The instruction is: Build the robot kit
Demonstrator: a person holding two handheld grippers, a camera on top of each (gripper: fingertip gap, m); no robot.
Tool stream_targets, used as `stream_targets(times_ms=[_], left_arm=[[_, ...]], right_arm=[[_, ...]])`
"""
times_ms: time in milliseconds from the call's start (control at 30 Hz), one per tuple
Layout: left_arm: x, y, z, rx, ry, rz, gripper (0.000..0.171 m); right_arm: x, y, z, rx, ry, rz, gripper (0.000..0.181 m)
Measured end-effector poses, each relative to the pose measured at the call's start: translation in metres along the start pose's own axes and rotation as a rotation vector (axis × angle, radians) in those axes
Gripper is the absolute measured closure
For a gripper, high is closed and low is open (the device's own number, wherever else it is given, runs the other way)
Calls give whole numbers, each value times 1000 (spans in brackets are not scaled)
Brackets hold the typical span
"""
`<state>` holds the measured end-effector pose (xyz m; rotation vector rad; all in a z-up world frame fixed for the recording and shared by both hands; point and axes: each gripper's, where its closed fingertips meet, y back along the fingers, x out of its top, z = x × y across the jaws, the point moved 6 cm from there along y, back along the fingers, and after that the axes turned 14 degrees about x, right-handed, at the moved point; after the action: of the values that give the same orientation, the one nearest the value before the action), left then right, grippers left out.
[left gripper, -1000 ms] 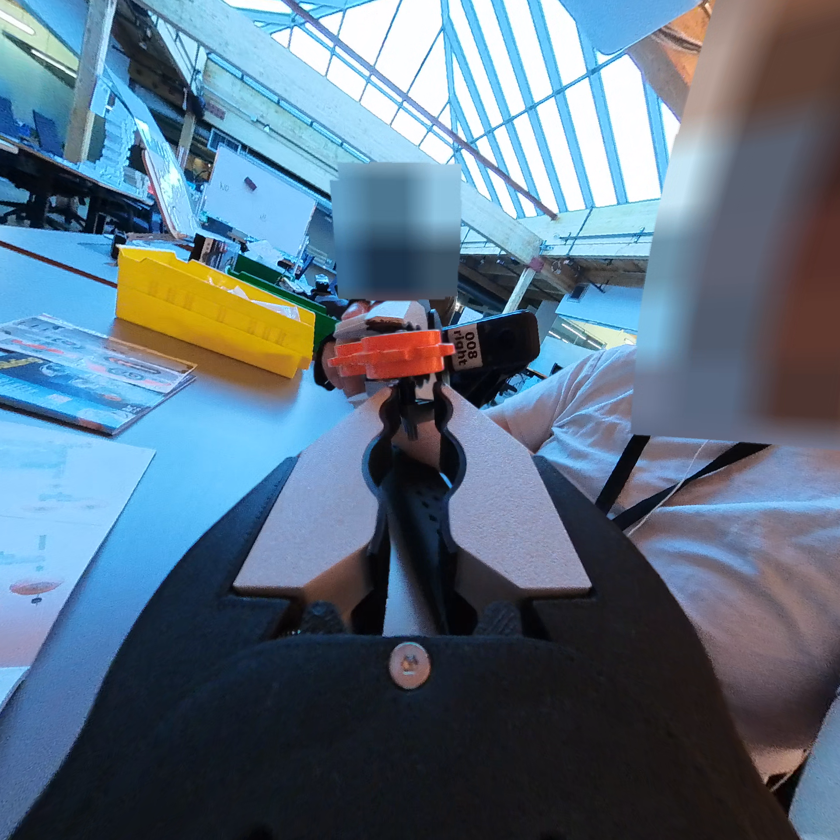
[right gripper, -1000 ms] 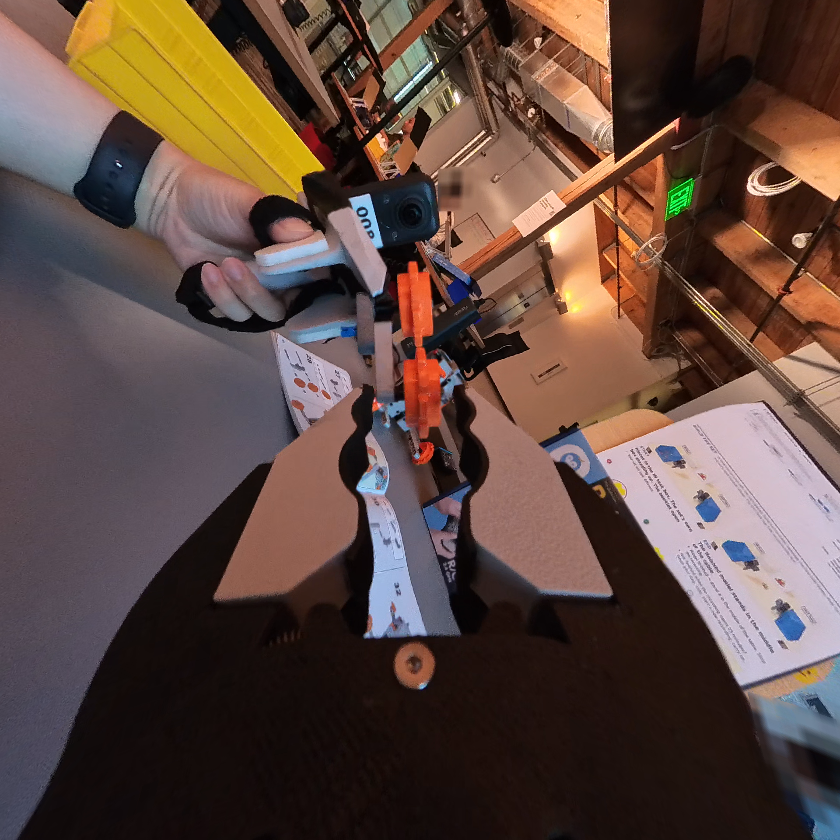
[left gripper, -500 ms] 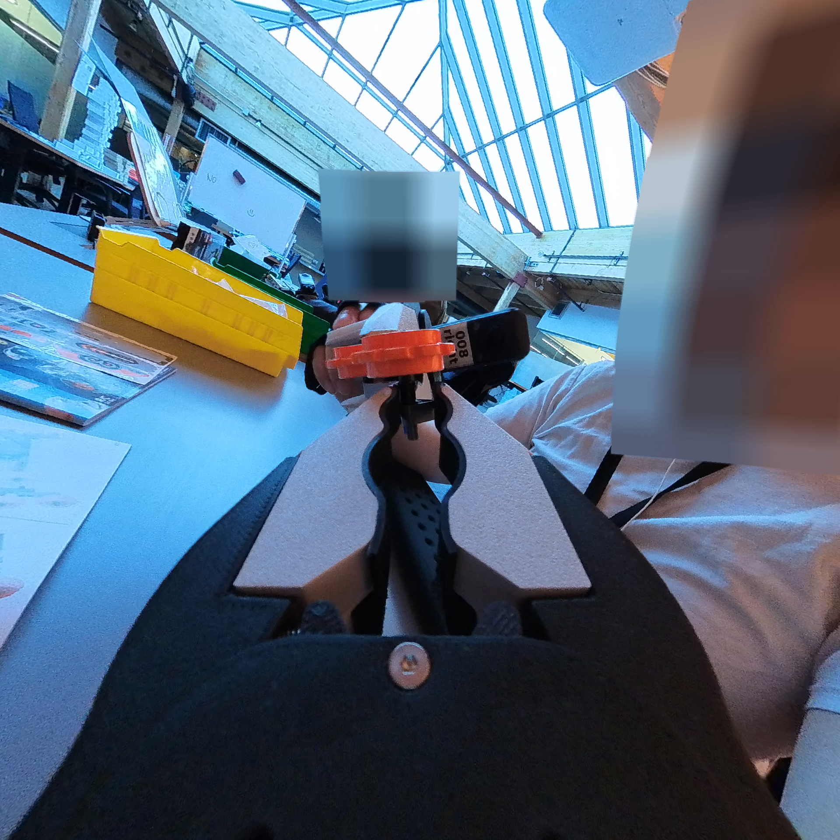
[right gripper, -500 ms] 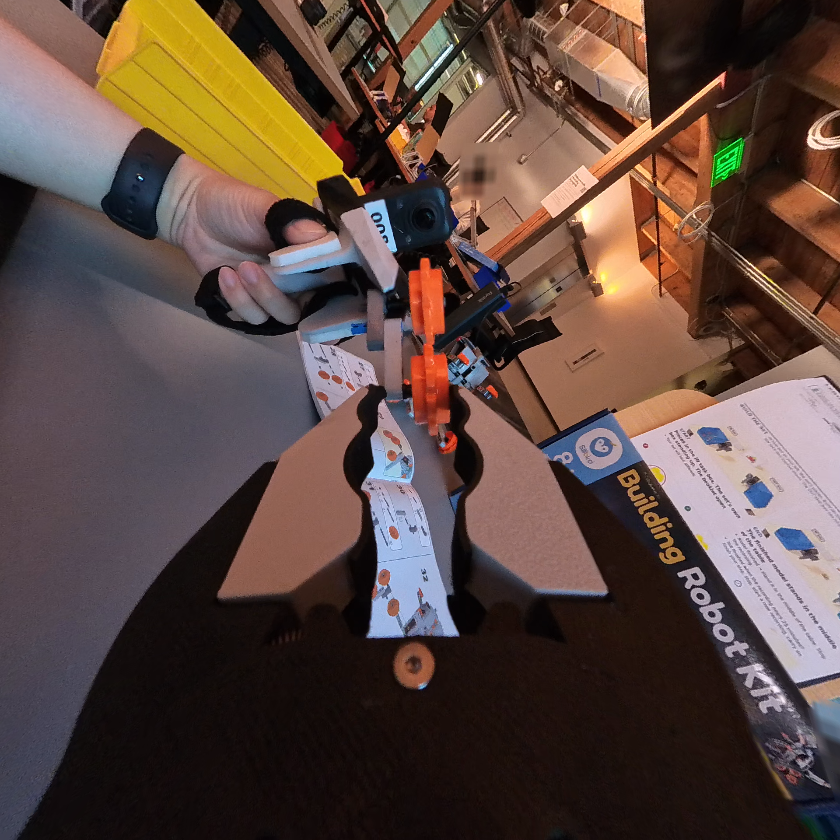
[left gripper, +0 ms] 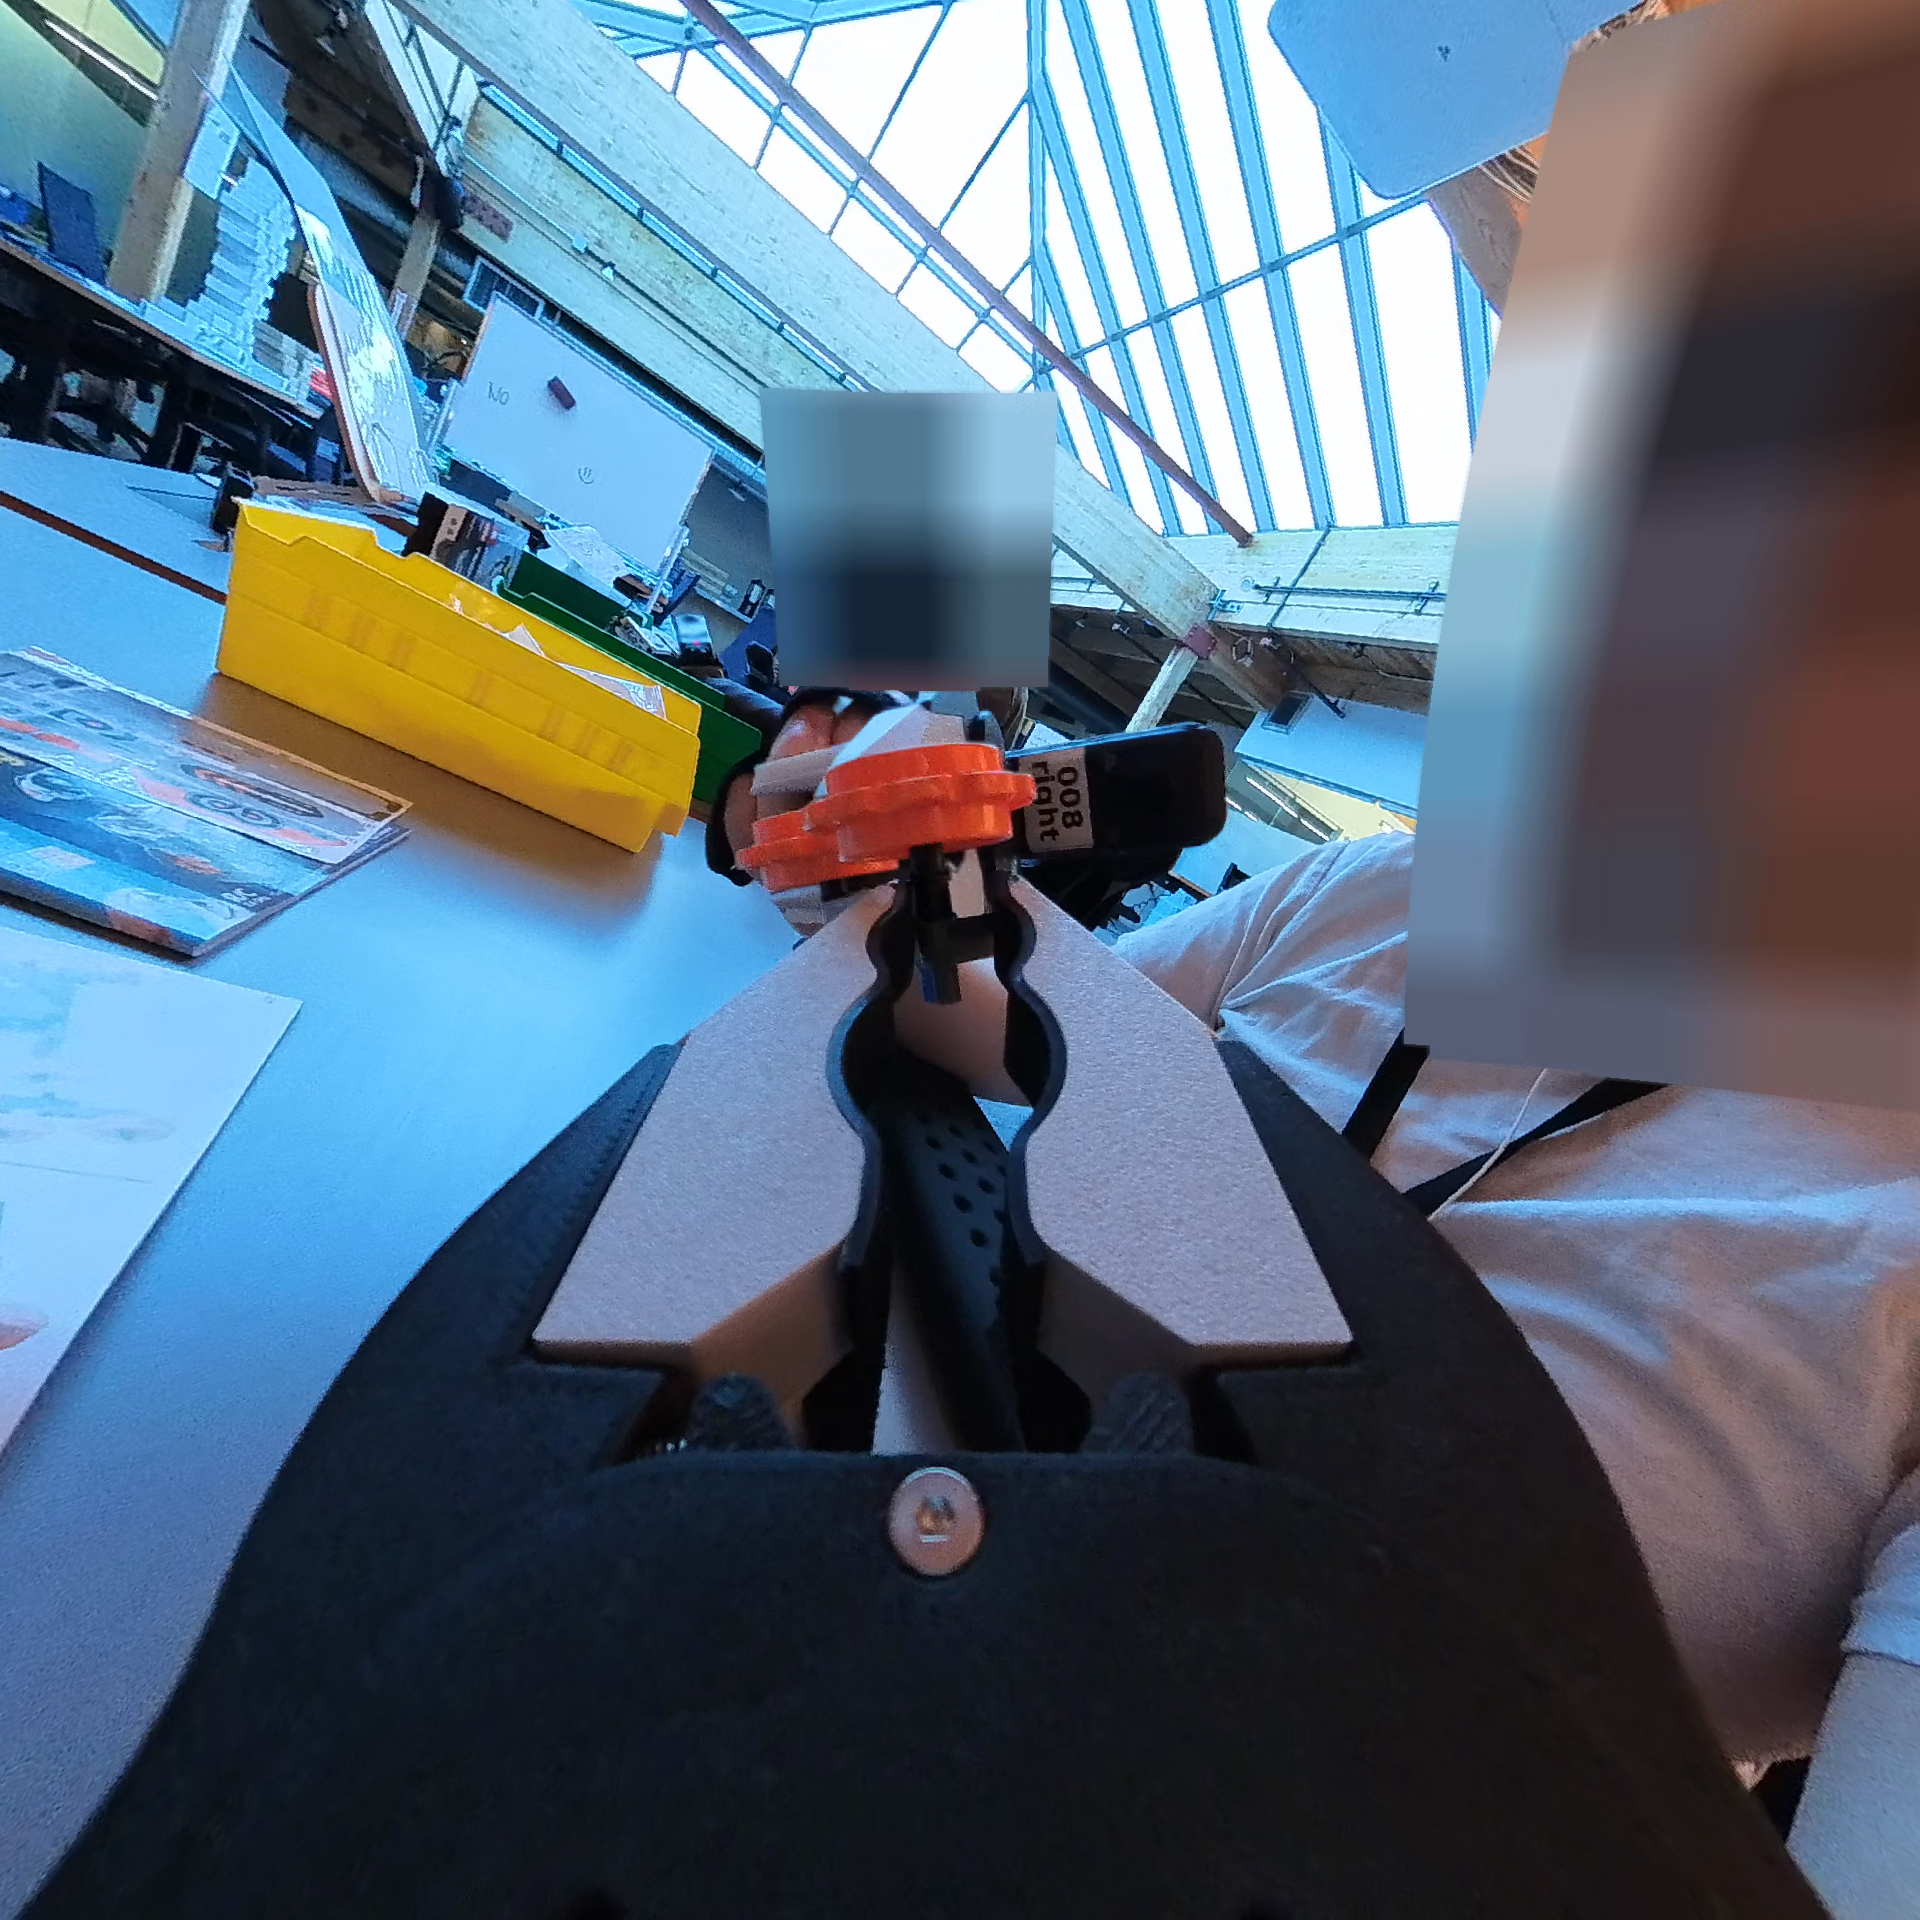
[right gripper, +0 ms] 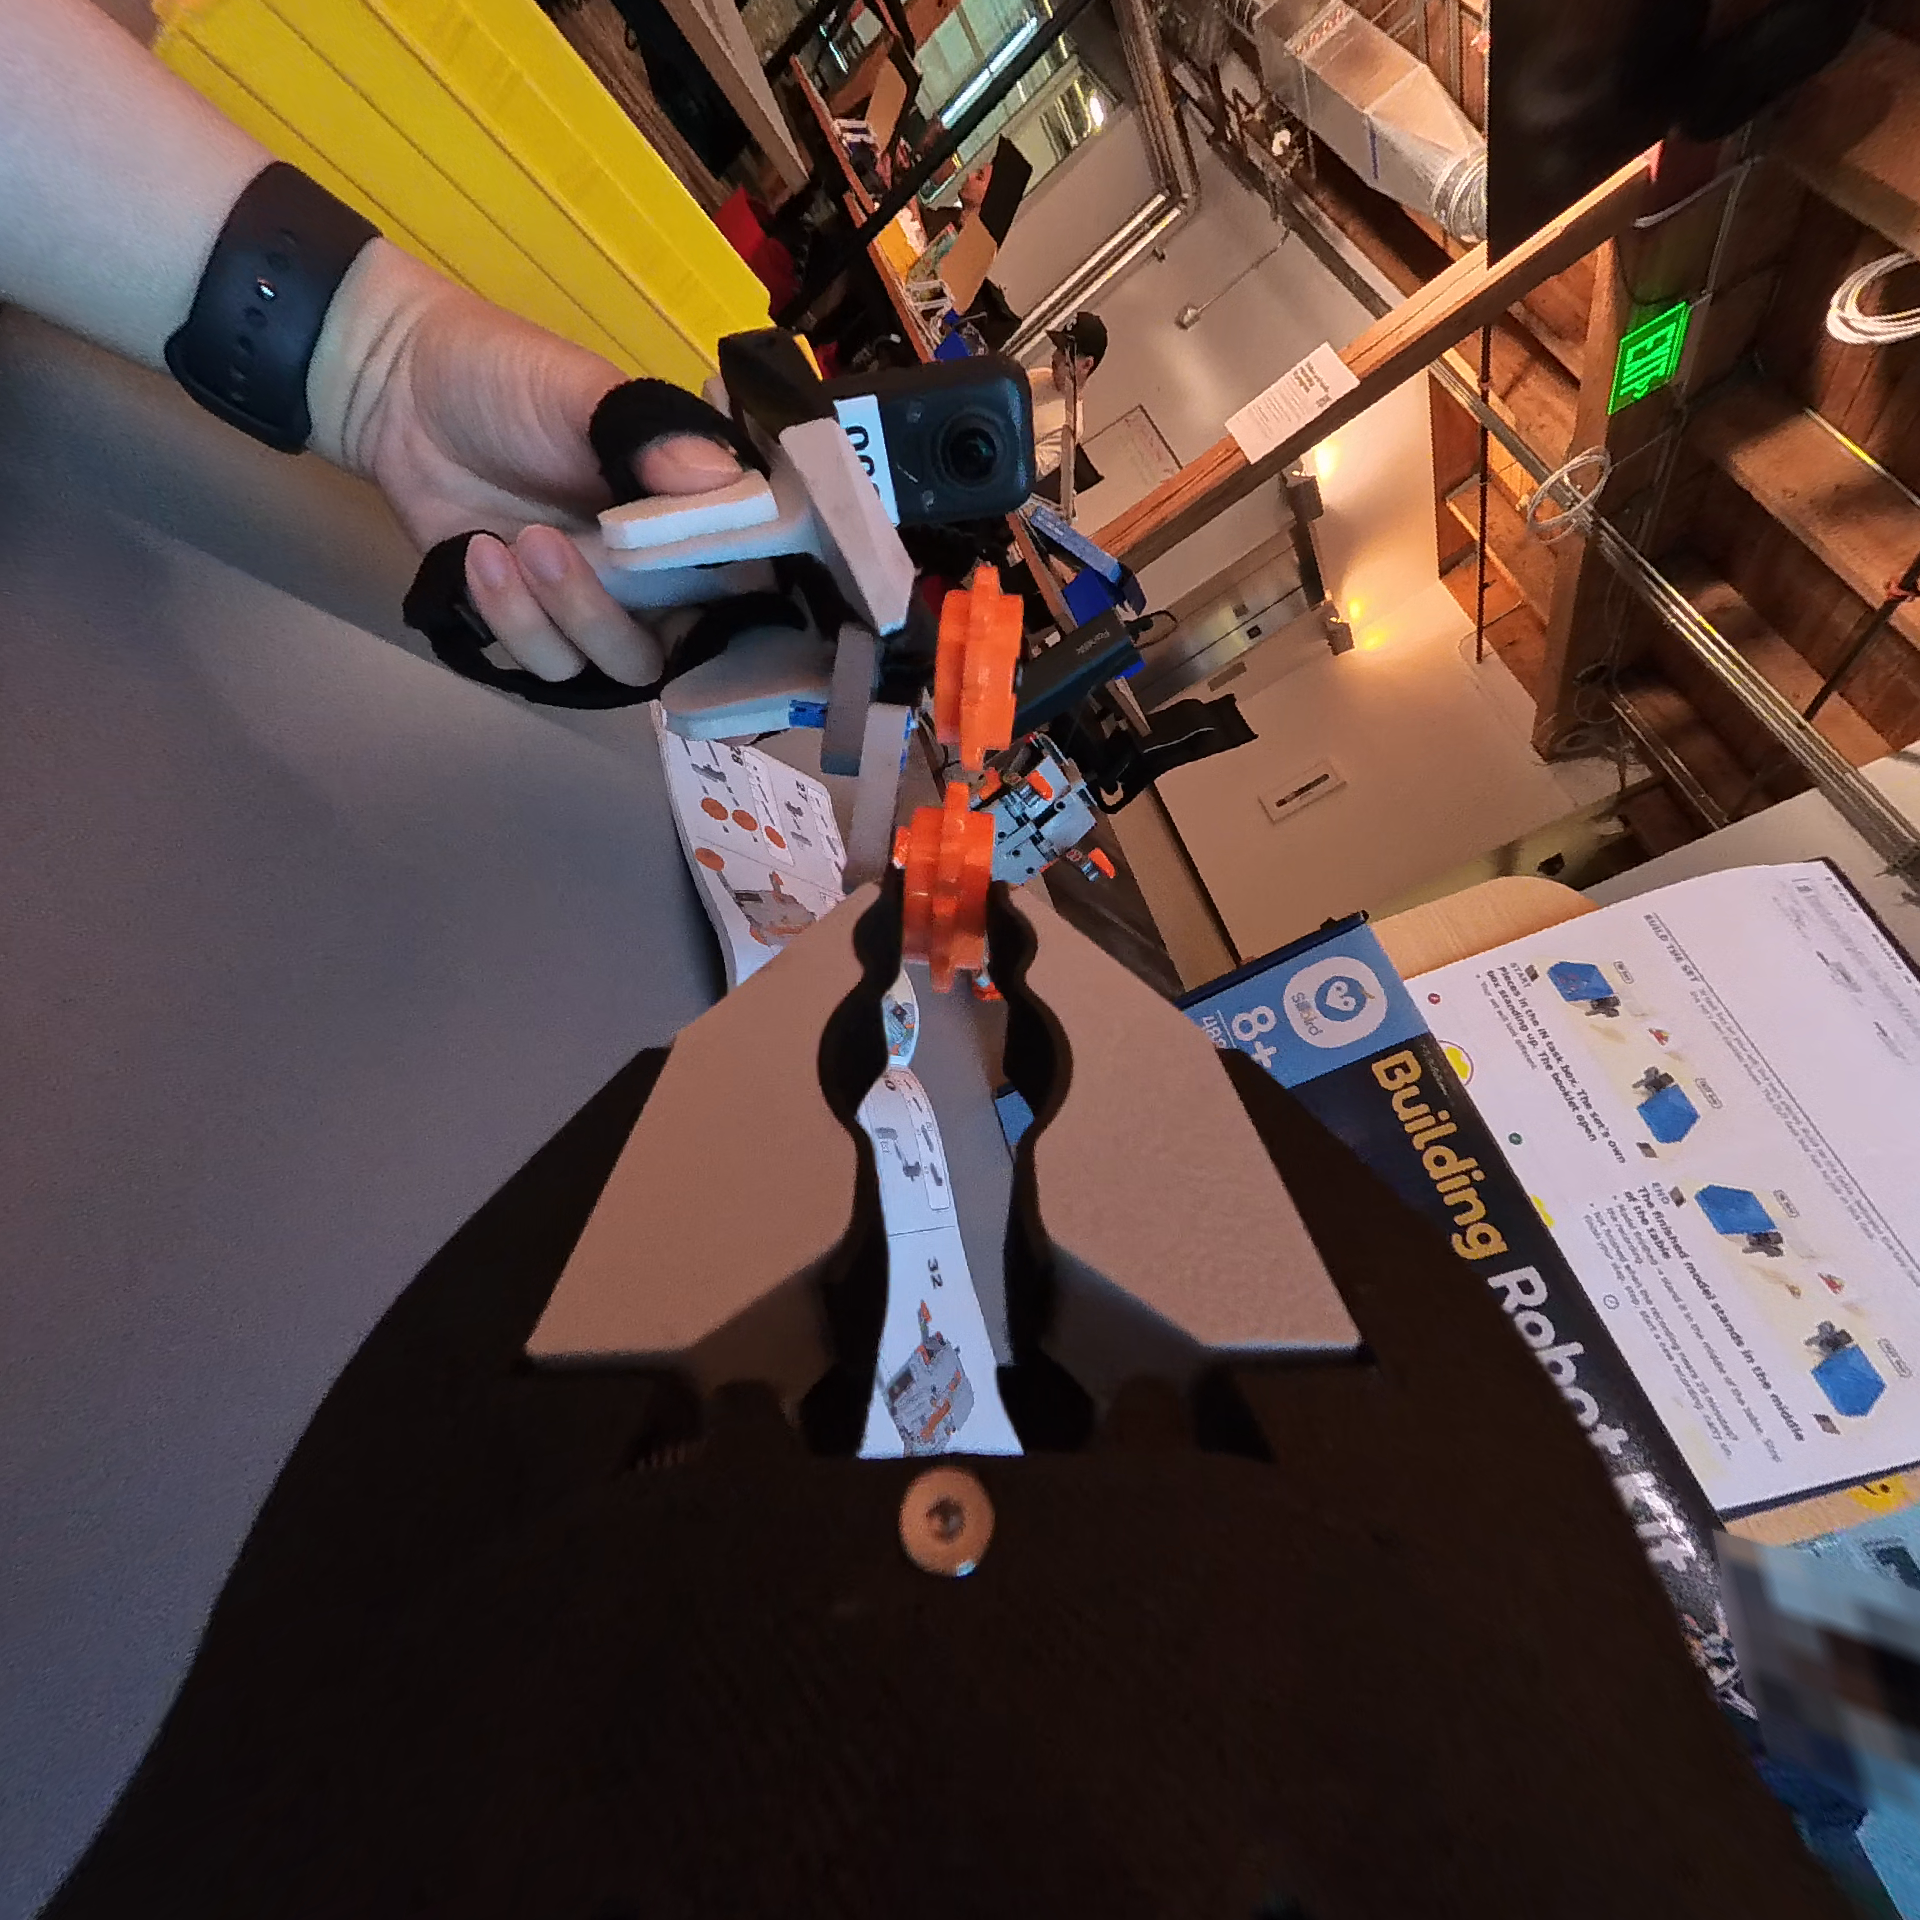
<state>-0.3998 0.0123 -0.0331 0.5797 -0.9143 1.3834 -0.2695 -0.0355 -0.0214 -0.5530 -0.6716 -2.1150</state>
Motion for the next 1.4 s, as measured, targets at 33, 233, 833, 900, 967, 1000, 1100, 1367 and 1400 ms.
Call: stream_targets(times_ms=[33, 233, 833, 900, 967, 1000, 1100, 1367, 1400], left_arm=[[0, 0, 0, 1, -1, 2, 159], [3, 1, -2, 29, -6, 28, 161], [-38, -2, -48, 100, 570, -199, 163], [-39, -3, -46, 92, 561, -214, 164], [-38, -1, -47, 117, 533, -221, 164], [-38, -1, -47, 127, 522, -225, 164], [-35, -1, -45, 119, 511, -214, 164], [-36, 8, -39, 128, 487, -271, 165], [-40, 10, -42, 160, 481, -301, 165]], right_arm=[[-1, 0, 0, 2, 2, 2, 165], [-8, -6, -6, 88, -88, 30, 163], [-54, -46, -28, 594, -850, 259, 146], [-55, -49, -29, 601, -884, 276, 150], [-58, -49, -31, 637, -921, 267, 158], [-59, -50, -31, 653, -946, 281, 157], [-58, -51, -27, 670, -1012, 354, 155], [-52, -63, -25, 704, -1021, 406, 132], [-50, -62, -24, 674, -972, 396, 129]])
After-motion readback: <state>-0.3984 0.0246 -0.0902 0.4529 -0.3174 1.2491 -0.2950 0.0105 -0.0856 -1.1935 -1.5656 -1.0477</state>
